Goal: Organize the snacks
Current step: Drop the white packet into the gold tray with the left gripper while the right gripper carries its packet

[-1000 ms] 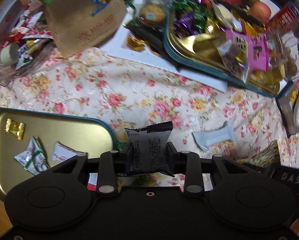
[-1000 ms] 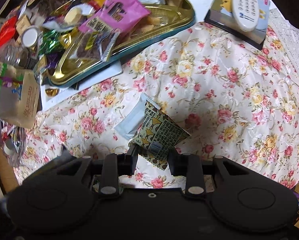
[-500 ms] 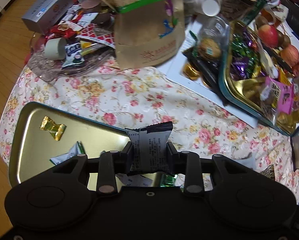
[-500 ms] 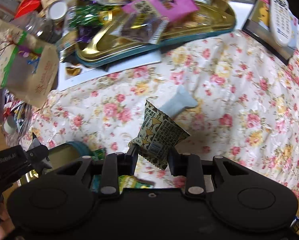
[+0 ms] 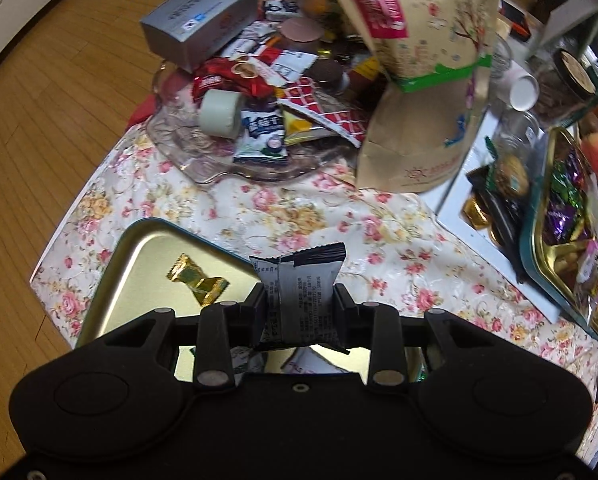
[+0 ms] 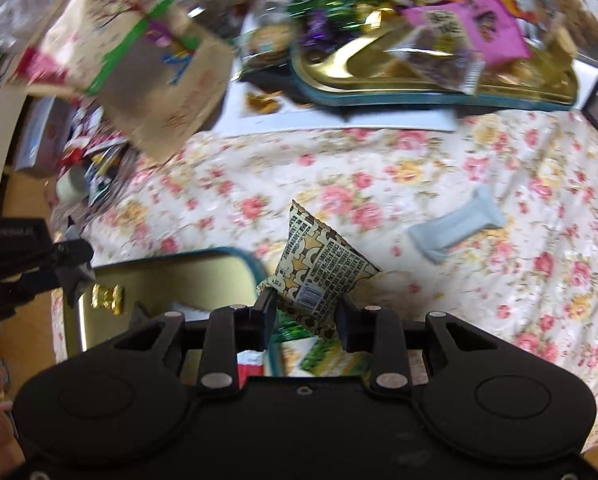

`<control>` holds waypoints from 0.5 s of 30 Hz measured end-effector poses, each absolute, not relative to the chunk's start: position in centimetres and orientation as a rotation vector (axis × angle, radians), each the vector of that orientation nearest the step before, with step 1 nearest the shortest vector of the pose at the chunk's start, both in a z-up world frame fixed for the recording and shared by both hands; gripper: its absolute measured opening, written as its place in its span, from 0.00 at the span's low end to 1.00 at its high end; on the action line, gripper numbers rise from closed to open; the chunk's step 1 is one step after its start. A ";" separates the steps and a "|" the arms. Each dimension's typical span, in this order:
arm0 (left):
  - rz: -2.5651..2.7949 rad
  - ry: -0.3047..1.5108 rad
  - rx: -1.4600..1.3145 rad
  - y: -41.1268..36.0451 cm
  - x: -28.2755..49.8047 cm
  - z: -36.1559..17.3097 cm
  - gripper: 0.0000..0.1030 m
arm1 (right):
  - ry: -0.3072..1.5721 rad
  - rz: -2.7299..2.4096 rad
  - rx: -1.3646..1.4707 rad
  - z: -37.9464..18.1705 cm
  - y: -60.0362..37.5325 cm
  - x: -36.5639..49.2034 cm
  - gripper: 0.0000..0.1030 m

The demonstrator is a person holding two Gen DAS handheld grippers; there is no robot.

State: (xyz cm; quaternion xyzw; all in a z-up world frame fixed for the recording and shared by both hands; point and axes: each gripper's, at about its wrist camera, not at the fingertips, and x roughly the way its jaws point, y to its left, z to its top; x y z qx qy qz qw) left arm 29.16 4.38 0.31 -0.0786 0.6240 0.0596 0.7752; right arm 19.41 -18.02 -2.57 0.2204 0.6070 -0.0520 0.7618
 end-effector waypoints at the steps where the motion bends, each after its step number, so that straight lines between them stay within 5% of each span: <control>1: 0.134 1.352 -0.171 4.8 29.1 0.3 0.41 | 1.321 -0.098 0.472 -2.5 -17.5 19.5 0.32; 15: 0.208 1.398 -0.208 9.4 26.6 -0.7 0.42 | 1.321 0.037 0.375 -1.5 -10.8 20.0 0.32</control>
